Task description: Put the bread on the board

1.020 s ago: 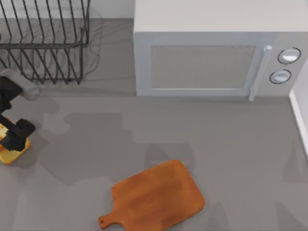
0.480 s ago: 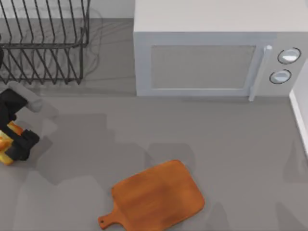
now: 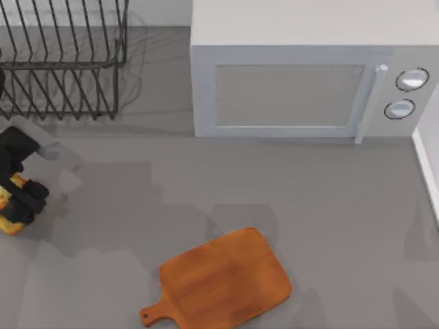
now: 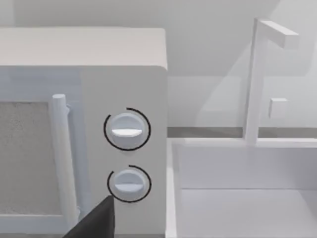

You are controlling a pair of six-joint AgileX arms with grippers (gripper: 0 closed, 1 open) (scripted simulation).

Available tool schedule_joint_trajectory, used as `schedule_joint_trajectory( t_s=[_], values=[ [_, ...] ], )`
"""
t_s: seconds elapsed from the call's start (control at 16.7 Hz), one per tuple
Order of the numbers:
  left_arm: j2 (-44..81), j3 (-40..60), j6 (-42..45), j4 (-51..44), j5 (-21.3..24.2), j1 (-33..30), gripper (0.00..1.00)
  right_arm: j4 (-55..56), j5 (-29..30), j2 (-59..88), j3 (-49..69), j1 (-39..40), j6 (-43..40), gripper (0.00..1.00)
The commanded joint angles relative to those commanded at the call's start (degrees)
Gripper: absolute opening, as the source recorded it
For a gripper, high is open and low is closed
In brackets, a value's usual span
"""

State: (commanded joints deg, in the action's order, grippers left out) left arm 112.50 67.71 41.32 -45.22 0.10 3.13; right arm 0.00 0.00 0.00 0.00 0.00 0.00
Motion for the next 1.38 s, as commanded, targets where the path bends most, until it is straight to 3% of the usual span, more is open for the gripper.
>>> schedule_joint_trajectory(
  t_s=[0.24, 0.3, 0.9, 1.38],
  values=[
    [0.0, 0.0, 0.0, 0.0, 0.0, 0.0, 0.02, 0.0, 0.0, 0.0, 0.0, 0.0, 0.0, 1.00],
    [0.0, 0.0, 0.0, 0.0, 0.0, 0.0, 0.00, 0.0, 0.0, 0.0, 0.0, 0.0, 0.0, 1.00],
    [-0.4, 0.7, 0.1, -0.8, 0.0, -0.1, 0.00, 0.0, 0.0, 0.0, 0.0, 0.0, 0.0, 1.00],
    [-5.8, 11.3, -0.1, -17.8, 0.0, -0.3, 0.00, 0.0, 0.0, 0.0, 0.0, 0.0, 0.0, 1.00]
  ],
)
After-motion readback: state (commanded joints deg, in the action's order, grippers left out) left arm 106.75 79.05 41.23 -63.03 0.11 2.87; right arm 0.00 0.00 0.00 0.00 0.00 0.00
